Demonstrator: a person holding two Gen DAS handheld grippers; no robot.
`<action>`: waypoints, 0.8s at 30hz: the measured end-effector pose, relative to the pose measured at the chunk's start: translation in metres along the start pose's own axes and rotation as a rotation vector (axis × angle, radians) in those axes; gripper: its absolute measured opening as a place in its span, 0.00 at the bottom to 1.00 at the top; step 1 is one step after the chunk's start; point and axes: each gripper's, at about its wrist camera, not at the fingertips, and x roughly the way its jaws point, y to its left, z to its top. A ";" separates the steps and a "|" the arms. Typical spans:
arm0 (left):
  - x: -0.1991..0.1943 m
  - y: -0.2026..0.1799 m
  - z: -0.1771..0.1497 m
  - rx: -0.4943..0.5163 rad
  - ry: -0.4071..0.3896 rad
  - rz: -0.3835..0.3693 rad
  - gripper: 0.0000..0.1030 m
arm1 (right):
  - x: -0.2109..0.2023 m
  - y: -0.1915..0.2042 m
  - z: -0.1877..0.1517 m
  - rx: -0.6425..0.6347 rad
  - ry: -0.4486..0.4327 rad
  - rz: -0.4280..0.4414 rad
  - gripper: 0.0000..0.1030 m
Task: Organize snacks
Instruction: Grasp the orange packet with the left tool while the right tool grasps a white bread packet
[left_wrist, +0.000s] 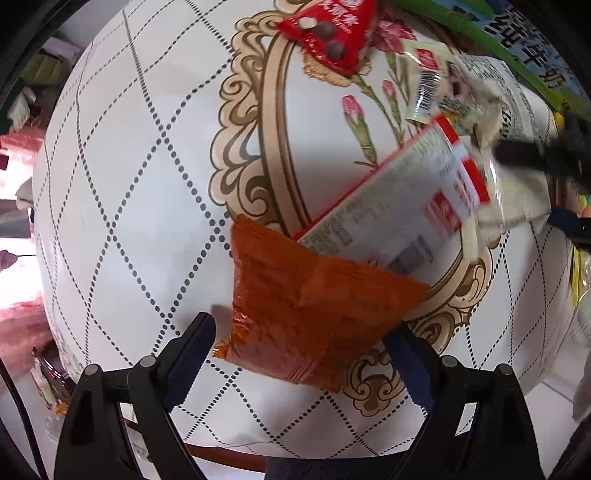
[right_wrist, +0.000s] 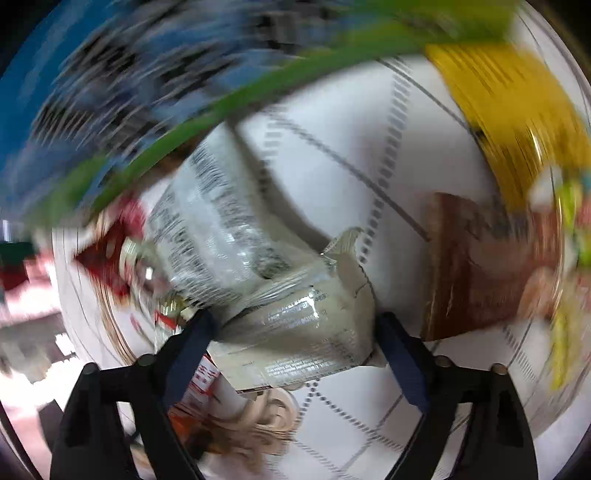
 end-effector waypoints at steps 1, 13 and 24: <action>0.001 0.000 -0.001 -0.006 0.005 -0.012 0.89 | -0.001 0.006 -0.003 -0.089 0.016 -0.027 0.78; 0.006 -0.018 -0.005 0.046 0.023 -0.084 0.89 | -0.029 -0.026 -0.033 -0.047 0.086 0.065 0.71; 0.001 -0.046 -0.017 0.101 0.060 -0.078 0.89 | -0.040 -0.048 -0.043 -0.019 0.022 0.116 0.73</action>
